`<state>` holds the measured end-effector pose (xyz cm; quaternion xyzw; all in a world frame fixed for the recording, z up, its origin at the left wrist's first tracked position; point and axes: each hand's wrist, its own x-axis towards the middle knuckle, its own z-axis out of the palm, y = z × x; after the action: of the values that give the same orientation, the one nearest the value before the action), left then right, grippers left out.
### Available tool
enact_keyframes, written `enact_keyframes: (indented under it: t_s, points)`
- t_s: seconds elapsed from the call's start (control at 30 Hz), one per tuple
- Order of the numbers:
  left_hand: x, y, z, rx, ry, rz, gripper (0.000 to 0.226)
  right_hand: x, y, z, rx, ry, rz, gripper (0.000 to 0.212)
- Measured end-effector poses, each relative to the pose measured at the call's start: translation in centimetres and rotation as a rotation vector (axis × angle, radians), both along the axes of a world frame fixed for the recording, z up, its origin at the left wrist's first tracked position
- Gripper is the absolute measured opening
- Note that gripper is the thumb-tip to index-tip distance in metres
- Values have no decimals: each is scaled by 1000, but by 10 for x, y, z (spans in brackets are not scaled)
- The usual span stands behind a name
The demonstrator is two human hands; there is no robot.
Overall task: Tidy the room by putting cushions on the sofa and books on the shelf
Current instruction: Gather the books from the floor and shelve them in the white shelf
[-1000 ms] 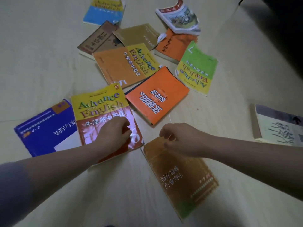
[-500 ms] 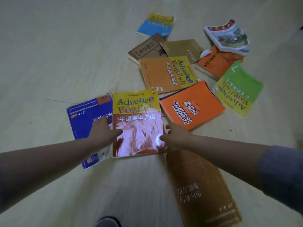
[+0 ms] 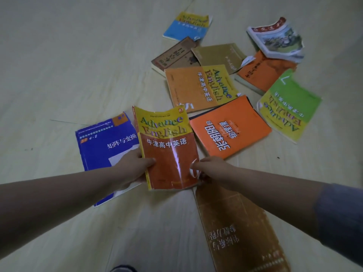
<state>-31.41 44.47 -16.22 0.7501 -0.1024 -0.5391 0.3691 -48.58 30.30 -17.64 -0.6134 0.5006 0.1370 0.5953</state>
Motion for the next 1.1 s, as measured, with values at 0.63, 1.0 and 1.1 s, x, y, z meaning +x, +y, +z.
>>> enact_keyframes:
  t_s: [0.63,1.0,1.1]
  points:
    - [-40,-49,33,-389,-266,185,15,-47,-86,37,-174,-319,-465,35]
    - [-94,-101,15,-411,-253,-32,21,-135,-158,20,-627,154,-546,26]
    - [-105,-111,6,-381,-253,-59,21,-151,-176,15,-537,188,-617,24]
